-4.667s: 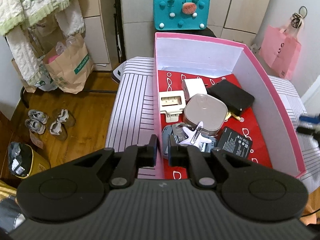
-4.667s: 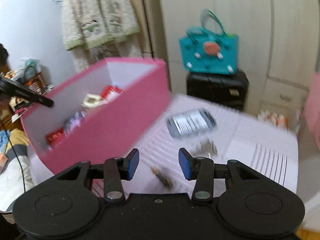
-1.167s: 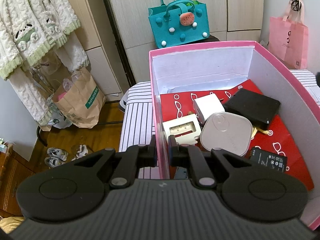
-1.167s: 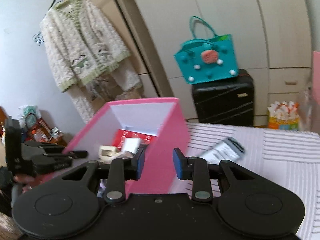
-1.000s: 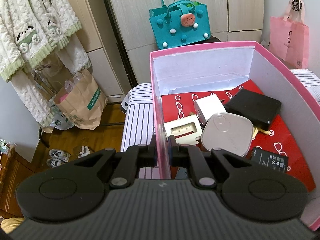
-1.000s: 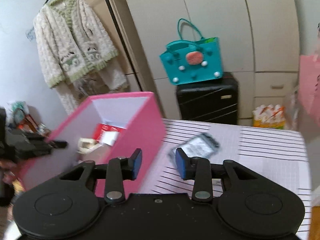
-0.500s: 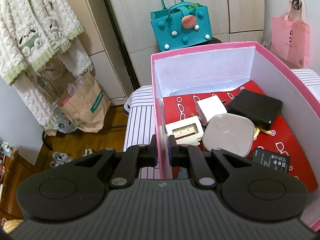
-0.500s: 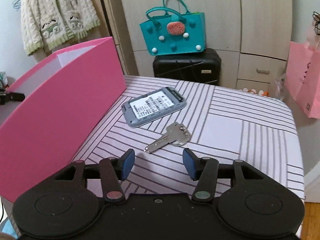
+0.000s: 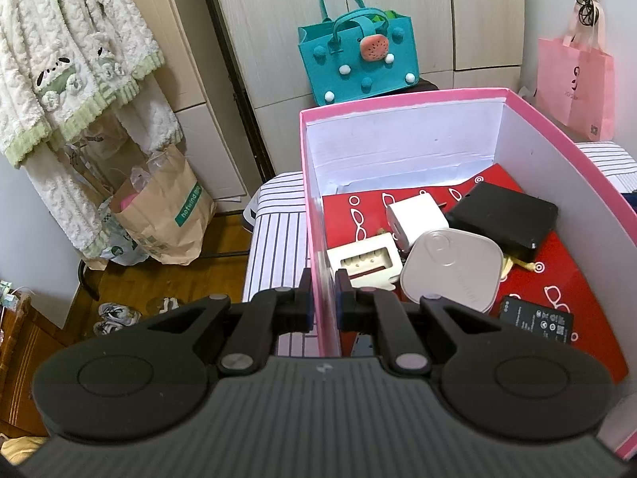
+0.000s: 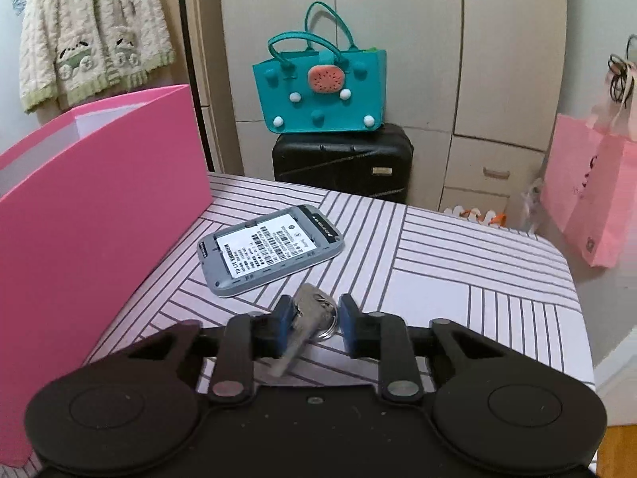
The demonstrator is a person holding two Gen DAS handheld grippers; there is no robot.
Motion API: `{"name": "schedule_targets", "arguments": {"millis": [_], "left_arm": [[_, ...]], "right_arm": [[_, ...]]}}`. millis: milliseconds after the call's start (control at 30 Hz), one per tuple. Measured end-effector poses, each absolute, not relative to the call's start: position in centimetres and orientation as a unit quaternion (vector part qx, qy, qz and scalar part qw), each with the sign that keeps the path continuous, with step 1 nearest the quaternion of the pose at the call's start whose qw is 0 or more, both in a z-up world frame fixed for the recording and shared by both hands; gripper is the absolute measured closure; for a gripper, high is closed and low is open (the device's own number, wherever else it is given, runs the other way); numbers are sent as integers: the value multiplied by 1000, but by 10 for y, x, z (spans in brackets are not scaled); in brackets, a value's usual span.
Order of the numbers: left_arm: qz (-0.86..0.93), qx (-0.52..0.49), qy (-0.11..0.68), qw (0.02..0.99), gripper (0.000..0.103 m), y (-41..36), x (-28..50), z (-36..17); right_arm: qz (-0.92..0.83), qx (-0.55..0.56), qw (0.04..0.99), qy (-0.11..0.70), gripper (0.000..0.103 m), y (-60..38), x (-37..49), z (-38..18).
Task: Organize rigid objects
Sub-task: 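Move the right gripper back to the bed and grasp the silver key, then carry the silver key into the pink box and release it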
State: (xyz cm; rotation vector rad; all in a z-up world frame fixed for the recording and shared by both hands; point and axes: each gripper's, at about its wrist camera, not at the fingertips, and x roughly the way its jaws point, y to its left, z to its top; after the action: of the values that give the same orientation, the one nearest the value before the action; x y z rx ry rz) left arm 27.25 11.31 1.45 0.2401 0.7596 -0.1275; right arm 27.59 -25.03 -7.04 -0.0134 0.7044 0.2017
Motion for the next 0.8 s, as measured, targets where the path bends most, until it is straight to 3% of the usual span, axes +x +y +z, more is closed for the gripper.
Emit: {"name": "schedule_targets", "arguments": {"millis": [100,200,233,567,800], "left_arm": [[-57,130,364,921,94,109,271,15],[-56,135,362,921,94,108,272,15],[-56,134,362,921,94,108,272,15],[-61,122,366,921,94,110,272,16],[-56,117,364,922,94,112,273,16]], "right_arm": [[98,10,933,347,76,-255,275,-69],[101,33,934,340,84,-260,274,-66],[106,40,934,337,91,-262,273,-63],[129,89,925,347,91,-267,269,-53],[185,85,927,314,91,-248,254,-6]]}}
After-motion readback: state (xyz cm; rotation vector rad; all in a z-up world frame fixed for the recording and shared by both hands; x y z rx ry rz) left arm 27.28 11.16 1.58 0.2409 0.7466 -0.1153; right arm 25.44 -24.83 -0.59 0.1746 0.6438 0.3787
